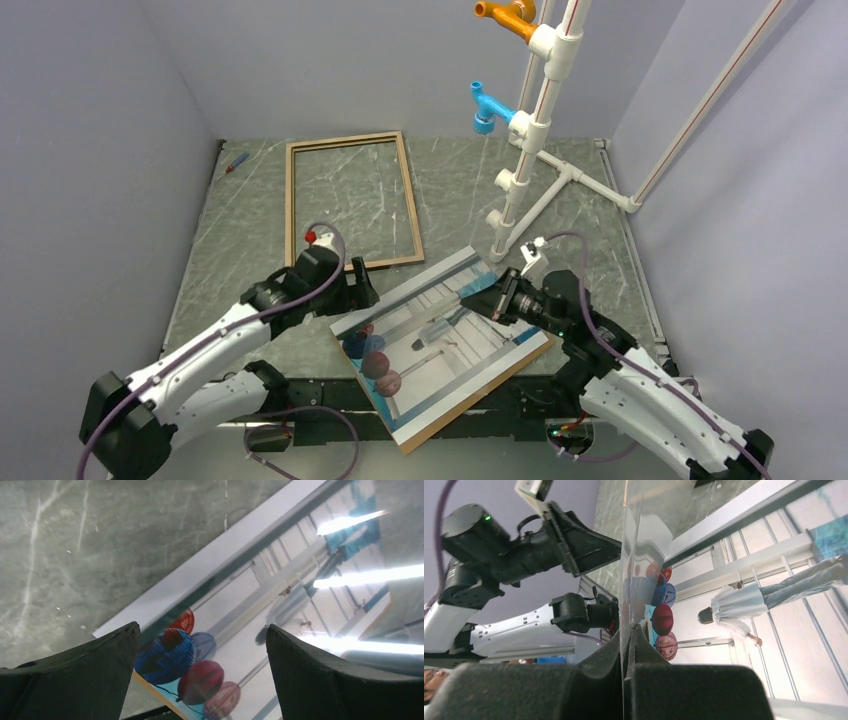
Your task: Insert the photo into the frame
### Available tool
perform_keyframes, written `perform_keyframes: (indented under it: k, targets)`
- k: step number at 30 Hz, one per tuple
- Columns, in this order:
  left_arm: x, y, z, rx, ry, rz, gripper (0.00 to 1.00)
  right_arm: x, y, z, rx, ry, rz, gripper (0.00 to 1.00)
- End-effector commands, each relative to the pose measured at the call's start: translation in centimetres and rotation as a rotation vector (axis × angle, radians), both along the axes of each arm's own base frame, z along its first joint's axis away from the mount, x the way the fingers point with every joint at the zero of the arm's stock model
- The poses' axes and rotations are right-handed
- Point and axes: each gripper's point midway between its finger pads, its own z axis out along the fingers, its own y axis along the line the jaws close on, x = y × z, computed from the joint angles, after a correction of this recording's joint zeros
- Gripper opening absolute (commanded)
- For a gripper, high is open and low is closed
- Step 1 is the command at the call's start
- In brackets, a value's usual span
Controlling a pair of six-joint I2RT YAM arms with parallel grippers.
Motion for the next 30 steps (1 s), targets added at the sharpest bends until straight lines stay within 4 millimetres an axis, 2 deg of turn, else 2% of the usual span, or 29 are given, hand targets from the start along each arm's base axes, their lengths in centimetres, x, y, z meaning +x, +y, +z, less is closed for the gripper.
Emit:
perform_keyframes:
  k: [1,3,7,12,16,21,26,30]
  targets:
    - [1.2,0.5,0.1,0.066,0.022,-0.073,0.98,-0.5,-3.0,2.7,-0.103,-0.038,-0.077,0.0]
    - [1.6,0.4,-0.6,0.055,0.052,-0.088,0.98,-0.7,-3.9,4.4,-0.104,-0.063,-0.102,0.0]
    - [2.0,0.8,-2.6,0.053,0.126,-0.083,0.97,-1.2,-5.4,6.5,-0.102,-0.092,-0.144,0.0]
    - [0.7,2.5,-5.2,0.128,0.232,-0.056,0.95,-1.7,-6.7,8.1,-0.1,-0.118,-0.183,0.0]
    - [-1.0,4.3,-6.4,0.186,0.286,-0.005,0.94,-2.0,-7.1,8.8,-0.094,-0.129,-0.189,0.0]
    - [-3.2,5.5,-7.2,0.184,0.331,0.051,0.96,-1.9,-6.8,9.1,-0.074,-0.134,-0.186,0.0]
    - [-4.8,5.3,-7.9,0.137,0.363,0.053,0.96,-1.6,-6.2,8.9,-0.101,-0.142,-0.152,0.0]
    - [-5.7,4.9,-8.0,0.098,0.38,0.04,0.96,-1.8,-5.1,9.8,-0.09,-0.151,-0.095,0.0]
